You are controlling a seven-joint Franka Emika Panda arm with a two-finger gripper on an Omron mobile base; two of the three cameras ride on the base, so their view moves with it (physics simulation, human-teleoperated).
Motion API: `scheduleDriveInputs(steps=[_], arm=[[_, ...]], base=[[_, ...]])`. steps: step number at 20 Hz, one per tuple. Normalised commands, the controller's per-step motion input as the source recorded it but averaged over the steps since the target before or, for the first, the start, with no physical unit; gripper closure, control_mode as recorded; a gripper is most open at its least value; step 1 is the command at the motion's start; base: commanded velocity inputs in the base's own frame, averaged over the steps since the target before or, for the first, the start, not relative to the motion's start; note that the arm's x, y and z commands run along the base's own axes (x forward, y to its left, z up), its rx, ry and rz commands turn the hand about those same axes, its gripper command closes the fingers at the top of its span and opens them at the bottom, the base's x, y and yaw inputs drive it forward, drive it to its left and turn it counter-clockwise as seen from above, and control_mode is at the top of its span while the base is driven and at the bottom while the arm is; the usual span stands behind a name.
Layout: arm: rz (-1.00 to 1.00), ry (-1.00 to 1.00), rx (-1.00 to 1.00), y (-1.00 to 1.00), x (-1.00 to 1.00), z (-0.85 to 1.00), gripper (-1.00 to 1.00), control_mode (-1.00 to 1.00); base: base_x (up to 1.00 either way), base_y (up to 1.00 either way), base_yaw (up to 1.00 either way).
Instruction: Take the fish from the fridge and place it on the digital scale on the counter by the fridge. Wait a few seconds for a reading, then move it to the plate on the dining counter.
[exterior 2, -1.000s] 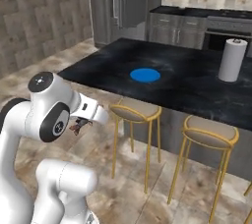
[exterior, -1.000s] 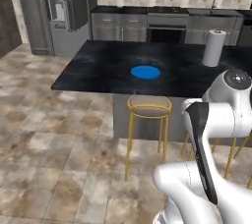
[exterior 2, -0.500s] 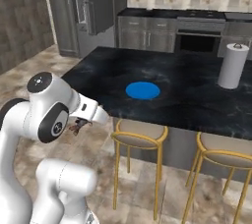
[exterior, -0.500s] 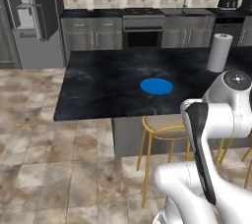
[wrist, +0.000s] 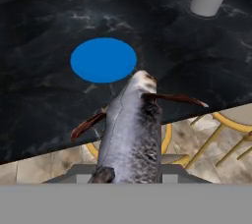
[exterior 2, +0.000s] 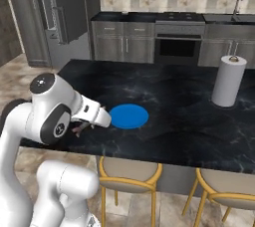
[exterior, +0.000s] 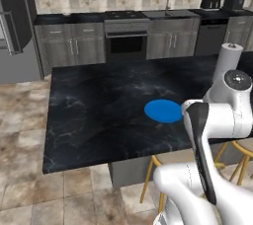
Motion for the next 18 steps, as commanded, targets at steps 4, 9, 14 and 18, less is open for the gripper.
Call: scheduleDriveInputs(steps=[4, 9, 14, 18], arm=[[-0.21, 0.1, 0.0, 0.13, 1.0, -0.1, 1.0, -1.0], [-0.11, 0.09, 0.04, 0.0, 1.0, -0.23, 1.0, -1.0], [-0.07, 0.15, 0.09, 0.0, 1.0, -0.51, 1.0, -1.0], [-0.05, 0.13, 0.11, 0.0, 1.0, -0.95, 1.0, -1.0]], base=[[0.0, 0.0, 0.0], [0.0, 0.0, 0.0], [0.0, 0.0, 0.0], [0.0, 0.0, 0.0]])
